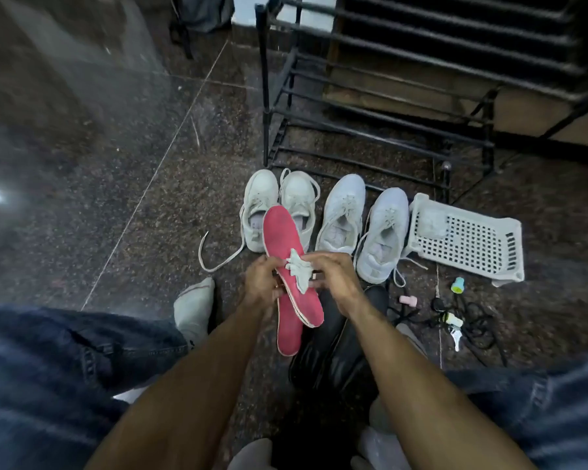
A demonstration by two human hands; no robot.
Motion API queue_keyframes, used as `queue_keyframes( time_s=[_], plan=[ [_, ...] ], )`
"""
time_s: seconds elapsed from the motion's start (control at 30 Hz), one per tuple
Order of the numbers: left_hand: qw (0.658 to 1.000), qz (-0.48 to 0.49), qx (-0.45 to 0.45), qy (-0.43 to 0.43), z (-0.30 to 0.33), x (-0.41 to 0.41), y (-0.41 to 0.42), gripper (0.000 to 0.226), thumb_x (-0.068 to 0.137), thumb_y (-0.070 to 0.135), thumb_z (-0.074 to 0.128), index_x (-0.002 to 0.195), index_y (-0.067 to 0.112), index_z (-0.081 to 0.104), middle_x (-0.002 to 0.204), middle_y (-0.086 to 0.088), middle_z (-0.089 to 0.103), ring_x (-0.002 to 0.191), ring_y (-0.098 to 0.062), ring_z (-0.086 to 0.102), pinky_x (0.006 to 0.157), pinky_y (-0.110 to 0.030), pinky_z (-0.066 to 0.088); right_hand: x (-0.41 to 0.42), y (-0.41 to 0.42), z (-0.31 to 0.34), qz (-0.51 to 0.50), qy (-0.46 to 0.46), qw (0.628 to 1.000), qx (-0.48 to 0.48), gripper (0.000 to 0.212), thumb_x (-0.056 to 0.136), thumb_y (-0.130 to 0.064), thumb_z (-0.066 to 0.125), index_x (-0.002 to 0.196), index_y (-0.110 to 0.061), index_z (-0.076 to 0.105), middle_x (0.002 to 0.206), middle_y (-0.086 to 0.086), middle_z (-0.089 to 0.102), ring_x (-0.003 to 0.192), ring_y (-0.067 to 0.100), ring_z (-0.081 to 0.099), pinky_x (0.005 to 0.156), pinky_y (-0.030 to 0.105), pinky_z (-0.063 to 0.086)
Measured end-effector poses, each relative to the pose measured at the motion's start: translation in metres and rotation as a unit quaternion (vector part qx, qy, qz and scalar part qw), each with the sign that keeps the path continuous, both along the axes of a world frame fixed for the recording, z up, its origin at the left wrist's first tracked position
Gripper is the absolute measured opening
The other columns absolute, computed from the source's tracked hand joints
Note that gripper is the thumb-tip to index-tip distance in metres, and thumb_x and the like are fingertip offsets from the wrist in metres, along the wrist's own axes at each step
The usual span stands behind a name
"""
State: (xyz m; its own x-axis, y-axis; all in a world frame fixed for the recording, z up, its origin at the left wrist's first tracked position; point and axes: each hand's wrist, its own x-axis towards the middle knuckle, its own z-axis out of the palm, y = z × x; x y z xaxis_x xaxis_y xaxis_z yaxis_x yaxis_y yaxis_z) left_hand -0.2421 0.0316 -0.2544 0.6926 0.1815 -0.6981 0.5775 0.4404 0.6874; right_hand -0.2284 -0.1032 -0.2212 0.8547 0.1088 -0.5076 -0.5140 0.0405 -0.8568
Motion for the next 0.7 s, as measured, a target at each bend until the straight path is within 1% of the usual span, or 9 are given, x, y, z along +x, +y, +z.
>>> queue_keyframes(
  time_s=[0.07,0.2,0.27,0.33,0.37,0.43,0.57,0.63,0.7],
  plan=[
    [0.995,-0.001,-0.088,-0.036,0.024,0.004,-0.011,0.037,0.082,0.021,0.055,0.107,-0.004,0.063,0.102,-0.025,0.066,0.084,-0.037,0.065,0.075,-0.046,0.057,0.003,-0.006,0.016,-0.010,-0.018,1.000,0.017,0.016,0.086,-0.005,0.059,0.092,0.004,0.070,0.081,0.010,0.069,0.069,0.017,0.065,0.053,0.024,0.053],
    [0.954,-0.039,-0.280,-0.100,0.054,0.007,-0.029,0.063,0.099,0.039,0.030,0.079,0.001,0.075,0.076,-0.017,0.070,0.066,-0.027,0.070,0.055,-0.034,0.057,0.000,-0.011,0.037,0.003,-0.066,0.998,-0.003,0.020,0.092,0.008,0.051,0.102,0.006,0.068,0.100,0.015,0.067,0.074,0.016,0.067,0.060,0.025,0.058],
    [0.927,-0.063,-0.343,-0.136,0.058,0.004,-0.036,0.067,0.098,0.047,0.029,0.089,0.000,0.076,0.085,-0.017,0.071,0.075,-0.029,0.071,0.062,-0.034,0.058,-0.003,-0.014,0.042,0.028,-0.113,0.992,-0.049,0.020,0.092,0.007,0.054,0.108,0.006,0.068,0.105,0.010,0.064,0.073,0.015,0.066,0.056,0.022,0.057],
    [0.929,-0.066,-0.335,-0.143,0.060,0.001,-0.040,0.063,0.095,0.053,0.036,0.100,0.003,0.074,0.095,-0.015,0.070,0.086,-0.027,0.069,0.072,-0.035,0.058,-0.002,-0.022,0.046,0.079,-0.195,0.966,-0.149,0.025,0.089,0.003,0.059,0.111,-0.003,0.069,0.104,0.002,0.063,0.078,0.018,0.066,0.062,0.027,0.058],
    [0.928,-0.074,-0.337,-0.141,0.061,0.001,-0.041,0.062,0.094,0.055,0.040,0.110,0.004,0.070,0.104,-0.016,0.067,0.097,-0.029,0.065,0.087,-0.039,0.055,-0.002,-0.028,0.050,0.116,-0.246,0.937,-0.218,0.032,0.086,-0.001,0.061,0.115,-0.012,0.070,0.103,-0.004,0.063,0.085,0.016,0.065,0.070,0.030,0.056],
    [0.925,-0.089,-0.344,-0.135,0.065,-0.001,-0.043,0.063,0.093,0.055,0.044,0.128,0.005,0.057,0.121,-0.018,0.058,0.118,-0.032,0.054,0.109,-0.045,0.037,-0.003,-0.036,0.063,0.191,-0.319,0.870,-0.323,0.040,0.083,-0.010,0.062,0.119,-0.026,0.067,0.102,-0.013,0.060,0.093,0.011,0.061,0.079,0.028,0.050],
    [0.933,-0.116,-0.321,-0.117,0.073,0.001,-0.046,0.063,0.094,0.056,0.041,0.128,0.005,0.056,0.117,-0.017,0.062,0.111,-0.030,0.058,0.106,-0.044,0.039,-0.012,-0.040,0.092,0.242,-0.356,0.792,-0.432,0.024,0.088,-0.021,0.060,0.109,-0.024,0.071,0.101,-0.009,0.065,0.094,0.015,0.060,0.076,0.030,0.047],
    [0.934,-0.121,-0.314,-0.119,0.078,0.000,-0.045,0.064,0.093,0.056,0.041,0.115,0.001,0.066,0.109,-0.018,0.066,0.103,-0.030,0.063,0.102,-0.043,0.042,-0.025,-0.043,0.098,0.245,-0.363,0.781,-0.445,0.020,0.088,-0.022,0.059,0.102,-0.023,0.072,0.100,-0.009,0.068,0.091,0.016,0.062,0.074,0.030,0.047],
    [0.937,-0.130,-0.302,-0.121,0.081,-0.001,-0.042,0.070,0.088,0.059,0.042,0.105,-0.004,0.069,0.094,-0.018,0.070,0.086,-0.027,0.068,0.086,-0.038,0.053,-0.046,-0.044,0.101,0.279,-0.369,0.778,-0.425,0.019,0.086,-0.023,0.058,0.098,-0.024,0.073,0.097,-0.011,0.067,0.086,0.015,0.062,0.071,0.029,0.046]
  ],
)
